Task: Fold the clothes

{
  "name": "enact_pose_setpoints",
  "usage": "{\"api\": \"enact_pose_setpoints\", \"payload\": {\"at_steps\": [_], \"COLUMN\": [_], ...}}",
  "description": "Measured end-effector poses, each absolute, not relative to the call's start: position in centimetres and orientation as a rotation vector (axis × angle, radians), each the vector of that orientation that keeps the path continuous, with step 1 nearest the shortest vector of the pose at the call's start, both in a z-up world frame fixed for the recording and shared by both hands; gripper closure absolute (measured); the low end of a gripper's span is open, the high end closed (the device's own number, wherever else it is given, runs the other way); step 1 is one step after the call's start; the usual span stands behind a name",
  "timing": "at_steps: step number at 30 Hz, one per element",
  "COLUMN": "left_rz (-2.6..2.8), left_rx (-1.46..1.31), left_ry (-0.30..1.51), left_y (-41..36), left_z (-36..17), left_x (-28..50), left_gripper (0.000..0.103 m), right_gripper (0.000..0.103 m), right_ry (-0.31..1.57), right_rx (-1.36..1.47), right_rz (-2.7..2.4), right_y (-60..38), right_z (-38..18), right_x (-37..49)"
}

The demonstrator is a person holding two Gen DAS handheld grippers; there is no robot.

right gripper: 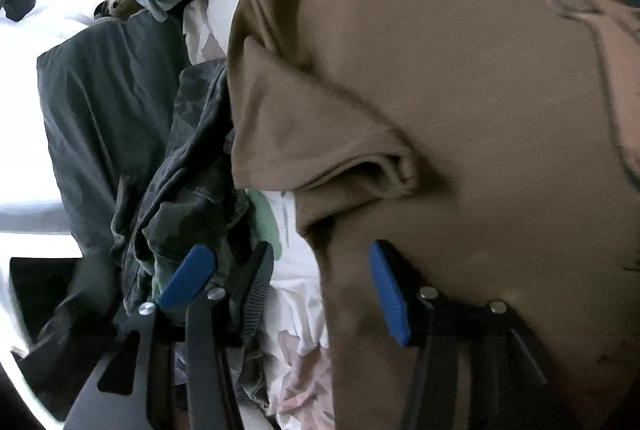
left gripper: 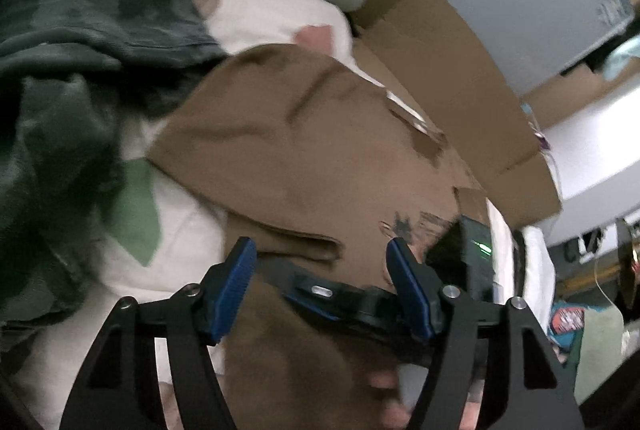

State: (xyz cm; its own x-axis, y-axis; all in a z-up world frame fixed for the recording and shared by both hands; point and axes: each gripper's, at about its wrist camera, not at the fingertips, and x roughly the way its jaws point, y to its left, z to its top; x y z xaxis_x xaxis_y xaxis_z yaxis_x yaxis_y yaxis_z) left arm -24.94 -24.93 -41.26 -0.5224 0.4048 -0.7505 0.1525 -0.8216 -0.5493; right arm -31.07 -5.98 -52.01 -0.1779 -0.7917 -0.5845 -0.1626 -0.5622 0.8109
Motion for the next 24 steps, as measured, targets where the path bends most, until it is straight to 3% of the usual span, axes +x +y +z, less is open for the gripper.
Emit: {"api": "enact_pose_setpoints", "payload": {"at_steps": [24], "left_rz": [2.614], "left_rx": [-1.546], "left_ry": [-0.965], "left_y": [-27.4], "left_z": [-47.6], "left_x": [-29.0], "left_gripper": [0.035], "right_gripper": [0.055], "right_ry": [-1.094], "right_rx": [1.626], "right_rz": [-1.878], "right_y": [-2.3], "right_z": [-50.2], "right_x": [-28.3]}}
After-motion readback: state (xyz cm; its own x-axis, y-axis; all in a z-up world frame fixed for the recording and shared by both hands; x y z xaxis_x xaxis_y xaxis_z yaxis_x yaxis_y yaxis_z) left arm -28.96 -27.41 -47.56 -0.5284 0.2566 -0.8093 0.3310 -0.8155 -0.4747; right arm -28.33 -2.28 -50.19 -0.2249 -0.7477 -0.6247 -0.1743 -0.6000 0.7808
